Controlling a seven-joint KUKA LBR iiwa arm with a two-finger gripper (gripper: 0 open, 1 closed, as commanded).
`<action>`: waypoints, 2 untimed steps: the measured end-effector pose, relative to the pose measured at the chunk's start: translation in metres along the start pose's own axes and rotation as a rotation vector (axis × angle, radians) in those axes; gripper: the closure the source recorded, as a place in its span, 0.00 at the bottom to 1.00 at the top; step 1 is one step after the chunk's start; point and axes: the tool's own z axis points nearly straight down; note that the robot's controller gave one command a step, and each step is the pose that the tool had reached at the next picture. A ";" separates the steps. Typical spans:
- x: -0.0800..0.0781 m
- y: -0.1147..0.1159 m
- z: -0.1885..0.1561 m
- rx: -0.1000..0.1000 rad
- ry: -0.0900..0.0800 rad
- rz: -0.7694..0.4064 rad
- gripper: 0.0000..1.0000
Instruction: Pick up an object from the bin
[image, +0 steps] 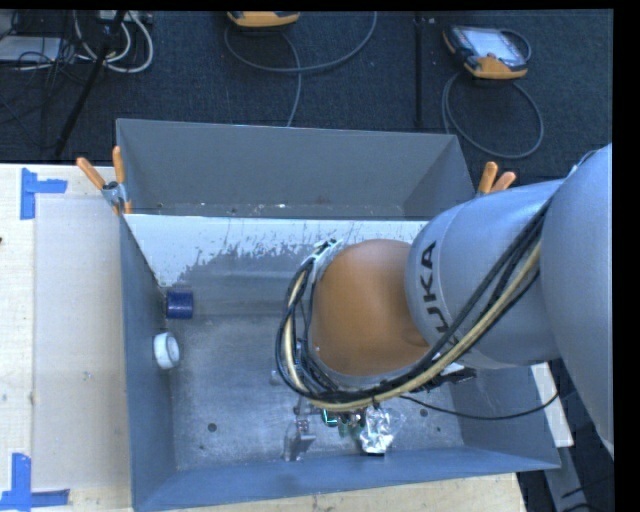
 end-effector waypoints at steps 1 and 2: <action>-0.027 -0.093 -0.066 0.002 -0.015 -0.198 0.00; -0.050 -0.166 0.049 0.000 -0.004 -0.441 0.00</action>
Offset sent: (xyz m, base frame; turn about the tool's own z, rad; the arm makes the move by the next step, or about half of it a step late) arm 0.0268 -0.0901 0.0648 -0.2032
